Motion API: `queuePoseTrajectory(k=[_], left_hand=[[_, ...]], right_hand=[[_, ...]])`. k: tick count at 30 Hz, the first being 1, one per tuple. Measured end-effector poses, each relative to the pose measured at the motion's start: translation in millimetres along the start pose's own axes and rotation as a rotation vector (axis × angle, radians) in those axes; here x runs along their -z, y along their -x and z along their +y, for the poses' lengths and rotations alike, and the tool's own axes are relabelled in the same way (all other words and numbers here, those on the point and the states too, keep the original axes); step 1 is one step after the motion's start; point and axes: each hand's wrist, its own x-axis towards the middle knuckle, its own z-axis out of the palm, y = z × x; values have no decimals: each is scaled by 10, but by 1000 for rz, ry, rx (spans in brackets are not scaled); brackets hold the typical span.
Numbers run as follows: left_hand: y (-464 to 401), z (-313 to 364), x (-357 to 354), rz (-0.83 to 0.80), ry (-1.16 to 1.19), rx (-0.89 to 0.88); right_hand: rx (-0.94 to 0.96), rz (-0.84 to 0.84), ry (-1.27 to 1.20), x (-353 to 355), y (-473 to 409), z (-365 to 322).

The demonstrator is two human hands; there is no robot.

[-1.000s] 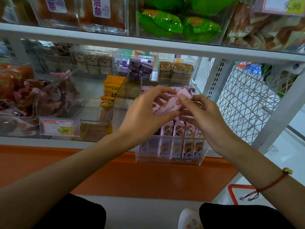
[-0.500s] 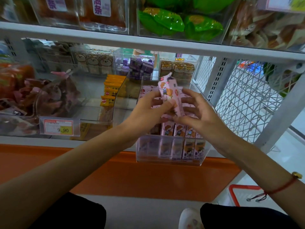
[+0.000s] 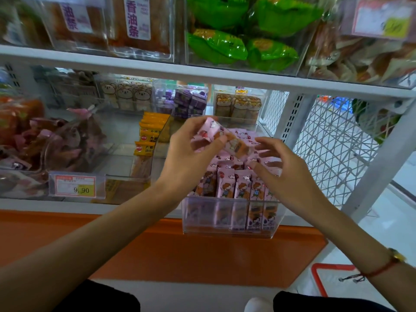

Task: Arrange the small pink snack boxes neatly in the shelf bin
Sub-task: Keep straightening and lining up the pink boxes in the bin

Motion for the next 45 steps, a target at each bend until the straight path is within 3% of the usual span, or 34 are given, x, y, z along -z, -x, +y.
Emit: queuePoseTrajectory(k=[3,6,8,16,20,22,35,41,45], left_hand=[[-40,-44,39,125,-46,-56],[-81,-110,43,95,-104,-77],[-112,-148,17,22,-174,-90],[-428,-139,-32,-295,-662,-174],[-653,-117,-118,-588,-825,-151],[-704,-193,-207,-659,-865,-112],[-747,-395,-300,-814,-1076,-95],[-600,-265,-246,-616,-977,-194],[-433,-292,-248,-616,-1203,-286]], right_hand=[[71,-7,211,-42,55,39],[158,-161,492,-126,111,80],[181,-222,590,-131,130,99],[165,-219,538,-28,155,91],[163,-236,540,-14,152,79],[165,-225,533,-10,151,73],[189,-233,568,-21,153,84],[214,-159,652,97,147,45],[239,-186,783,120,162,46]])
